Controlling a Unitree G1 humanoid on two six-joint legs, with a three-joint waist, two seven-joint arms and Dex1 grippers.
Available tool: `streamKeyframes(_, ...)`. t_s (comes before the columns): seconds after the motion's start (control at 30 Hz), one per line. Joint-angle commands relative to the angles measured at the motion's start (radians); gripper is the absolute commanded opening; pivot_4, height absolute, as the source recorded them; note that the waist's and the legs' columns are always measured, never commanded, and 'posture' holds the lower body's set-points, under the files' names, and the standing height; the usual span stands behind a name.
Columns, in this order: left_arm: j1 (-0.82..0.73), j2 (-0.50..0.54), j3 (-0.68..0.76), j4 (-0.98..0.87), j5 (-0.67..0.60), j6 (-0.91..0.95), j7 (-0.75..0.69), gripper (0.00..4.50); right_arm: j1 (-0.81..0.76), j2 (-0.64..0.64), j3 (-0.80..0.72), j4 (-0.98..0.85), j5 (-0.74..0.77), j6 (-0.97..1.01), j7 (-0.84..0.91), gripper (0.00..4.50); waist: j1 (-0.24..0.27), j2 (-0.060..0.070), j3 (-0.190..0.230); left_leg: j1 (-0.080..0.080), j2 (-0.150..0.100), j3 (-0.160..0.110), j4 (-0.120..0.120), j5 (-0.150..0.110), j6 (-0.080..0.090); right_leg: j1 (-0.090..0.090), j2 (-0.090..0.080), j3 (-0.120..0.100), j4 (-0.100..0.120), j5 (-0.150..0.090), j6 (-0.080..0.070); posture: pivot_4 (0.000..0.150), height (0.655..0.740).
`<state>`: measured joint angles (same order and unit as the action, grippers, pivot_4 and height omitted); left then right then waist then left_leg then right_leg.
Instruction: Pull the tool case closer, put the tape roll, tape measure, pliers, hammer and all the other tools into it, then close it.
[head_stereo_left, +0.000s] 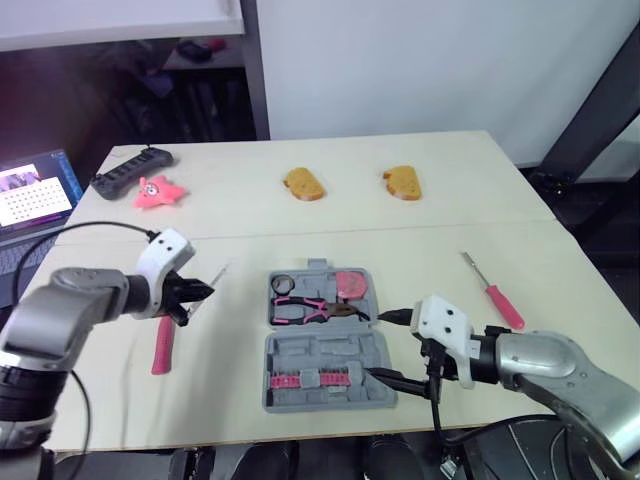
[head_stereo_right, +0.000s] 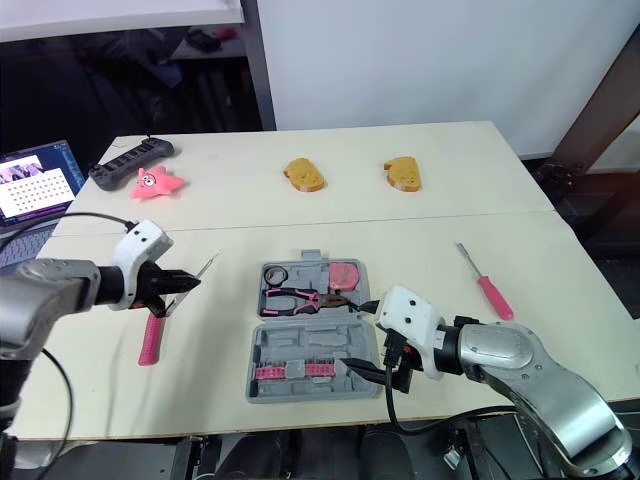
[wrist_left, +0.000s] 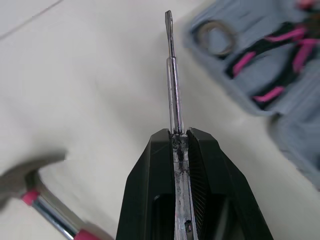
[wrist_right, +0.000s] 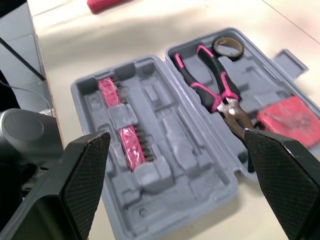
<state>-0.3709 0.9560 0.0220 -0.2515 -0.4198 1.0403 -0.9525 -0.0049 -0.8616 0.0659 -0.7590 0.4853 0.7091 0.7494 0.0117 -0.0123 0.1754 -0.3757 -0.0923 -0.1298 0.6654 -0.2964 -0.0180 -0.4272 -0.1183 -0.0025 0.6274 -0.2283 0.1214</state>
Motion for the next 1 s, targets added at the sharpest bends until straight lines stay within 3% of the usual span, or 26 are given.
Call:
streamKeyframes(0.03,-0.053,0.043,-0.028,-0.066,-0.043,0.006,-0.062,0.05,-0.009,0.009,-0.007,-0.012,-0.005,-0.017,-0.003,4.50,0.002,-0.001,0.000,0.000,0.000,0.000,0.000,0.000,0.000,0.000,0.000,0.000,0.000,0.000,0.000,0.150,0.7219)
streamKeyframes(0.23,-0.110,0.056,-0.126,-0.207,-0.082,0.040,-0.084,0.05,-0.006,0.012,-0.010,-0.015,-0.013,-0.020,0.000,4.50,-0.001,-0.001,0.001,0.000,0.000,0.000,0.000,0.000,0.000,0.000,0.000,0.000,0.000,0.000,0.000,0.150,0.7219)
streamKeyframes(0.4,-0.245,0.080,-0.393,-0.340,-0.017,0.141,-0.068,0.05,-0.005,0.007,-0.019,-0.008,-0.014,-0.024,0.009,4.50,0.001,-0.002,0.001,0.000,0.000,0.000,0.000,0.000,0.000,0.000,0.001,0.000,0.000,0.000,0.000,0.150,0.7219)
streamKeyframes(0.53,-0.386,0.021,-0.562,-0.294,0.063,0.177,-0.023,0.05,-0.016,0.000,-0.018,0.012,-0.022,-0.029,0.018,4.50,0.001,-0.004,0.002,0.000,0.000,0.000,0.001,0.000,0.001,0.002,0.001,0.000,0.000,0.000,0.000,0.150,0.7219)
streamKeyframes(0.7,-0.462,-0.047,-0.782,-0.223,0.228,0.008,-0.042,0.05,-0.021,-0.011,-0.021,0.028,-0.023,-0.037,0.041,4.50,-0.001,-0.004,0.002,0.000,0.000,0.000,0.001,0.000,0.001,0.001,0.001,0.000,0.000,0.000,0.000,0.150,0.7219)
streamKeyframes(1.0,-0.535,-0.206,-0.857,-0.158,0.277,0.036,-0.059,0.05,-0.038,-0.036,-0.015,0.050,-0.026,-0.047,0.093,4.50,0.001,-0.005,0.003,0.000,0.000,0.000,0.001,0.000,0.001,0.001,0.001,0.000,0.000,0.000,0.001,0.150,0.7219)
